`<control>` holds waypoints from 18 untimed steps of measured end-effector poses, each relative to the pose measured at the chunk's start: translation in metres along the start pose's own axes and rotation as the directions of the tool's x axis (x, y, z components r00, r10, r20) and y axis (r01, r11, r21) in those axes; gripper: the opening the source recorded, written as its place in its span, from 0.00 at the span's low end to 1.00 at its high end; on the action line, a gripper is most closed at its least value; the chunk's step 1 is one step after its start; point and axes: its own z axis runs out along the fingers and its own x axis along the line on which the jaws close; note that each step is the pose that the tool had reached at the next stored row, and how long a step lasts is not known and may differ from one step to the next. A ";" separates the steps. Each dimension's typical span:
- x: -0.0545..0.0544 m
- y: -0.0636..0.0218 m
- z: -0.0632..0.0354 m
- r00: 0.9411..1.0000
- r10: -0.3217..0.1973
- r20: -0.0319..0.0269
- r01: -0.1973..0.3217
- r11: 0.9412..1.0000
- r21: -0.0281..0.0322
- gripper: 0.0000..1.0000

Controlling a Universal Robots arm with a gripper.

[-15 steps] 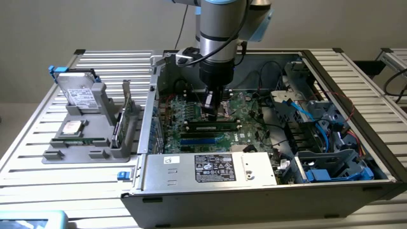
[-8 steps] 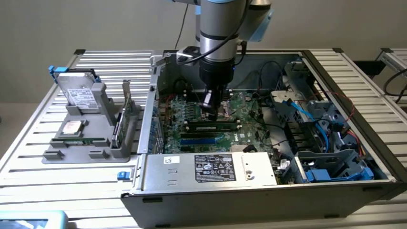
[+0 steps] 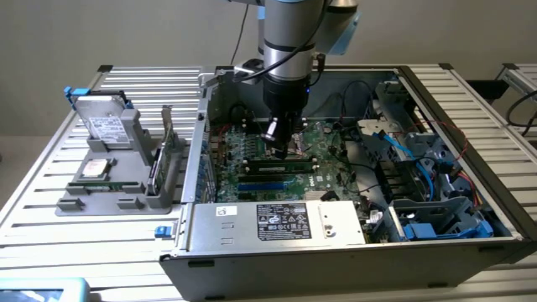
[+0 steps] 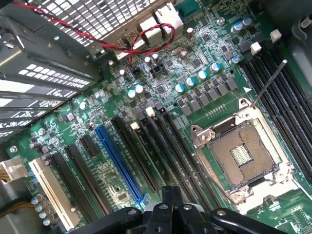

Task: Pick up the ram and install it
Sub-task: 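Press down the ram until it locks into place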

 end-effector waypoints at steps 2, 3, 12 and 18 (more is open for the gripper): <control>0.000 0.0000 0.0000 1.000 0.021 -0.001 -0.021 1.000 -0.001 0.11; 0.000 0.0000 -0.0001 1.000 0.031 -0.001 -0.031 1.000 -0.001 0.11; 0.000 0.0000 0.0000 0.993 0.120 -0.002 -0.120 0.993 -0.004 0.11; 0.000 0.0000 0.0000 0.984 0.179 -0.004 -0.179 0.984 -0.007 0.11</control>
